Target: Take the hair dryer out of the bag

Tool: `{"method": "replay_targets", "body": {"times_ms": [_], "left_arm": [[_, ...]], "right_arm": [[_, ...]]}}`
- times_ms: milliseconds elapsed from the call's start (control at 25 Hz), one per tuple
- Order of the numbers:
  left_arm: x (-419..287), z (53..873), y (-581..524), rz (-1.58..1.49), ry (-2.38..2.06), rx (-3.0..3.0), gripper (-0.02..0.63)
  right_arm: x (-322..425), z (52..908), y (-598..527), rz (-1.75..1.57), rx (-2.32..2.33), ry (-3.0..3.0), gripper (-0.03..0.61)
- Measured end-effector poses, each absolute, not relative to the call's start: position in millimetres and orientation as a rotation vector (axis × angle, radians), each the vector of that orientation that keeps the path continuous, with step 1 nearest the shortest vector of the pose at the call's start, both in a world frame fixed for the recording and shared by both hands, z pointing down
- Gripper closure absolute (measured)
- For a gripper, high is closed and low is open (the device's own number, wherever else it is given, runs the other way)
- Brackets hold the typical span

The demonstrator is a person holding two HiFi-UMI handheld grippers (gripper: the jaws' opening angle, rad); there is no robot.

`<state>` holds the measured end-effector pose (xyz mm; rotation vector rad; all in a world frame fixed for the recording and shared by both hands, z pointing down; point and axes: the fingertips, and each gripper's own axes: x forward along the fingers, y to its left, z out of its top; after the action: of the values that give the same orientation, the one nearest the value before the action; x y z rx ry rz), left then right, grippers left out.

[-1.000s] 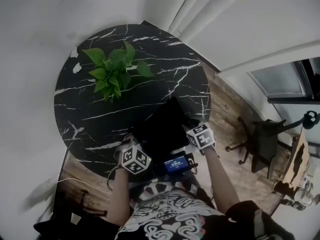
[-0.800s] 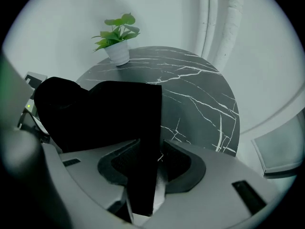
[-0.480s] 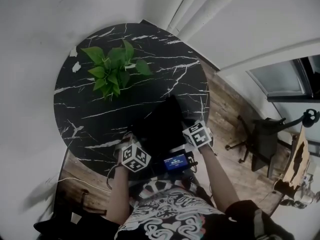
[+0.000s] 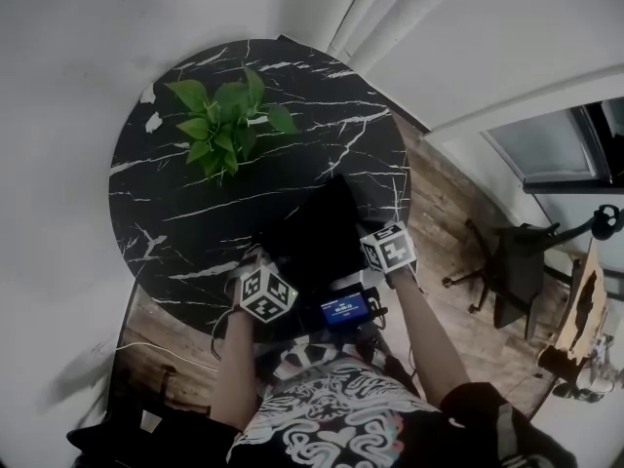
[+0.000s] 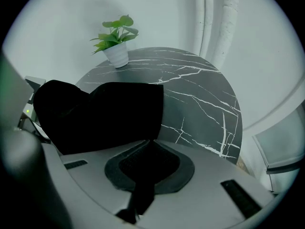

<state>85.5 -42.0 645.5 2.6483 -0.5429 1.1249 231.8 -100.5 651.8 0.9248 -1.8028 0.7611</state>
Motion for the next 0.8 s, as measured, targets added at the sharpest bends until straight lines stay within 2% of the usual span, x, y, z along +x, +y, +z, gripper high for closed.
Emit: {"method": "replay_targets", "body": {"times_ms": [800], "left_arm": [[57,644,-28,1.114,-0.515,2.645,0.387]], "right_arm": [[231,650,-101,0.716,1.050,-1.758,0.552]]}}
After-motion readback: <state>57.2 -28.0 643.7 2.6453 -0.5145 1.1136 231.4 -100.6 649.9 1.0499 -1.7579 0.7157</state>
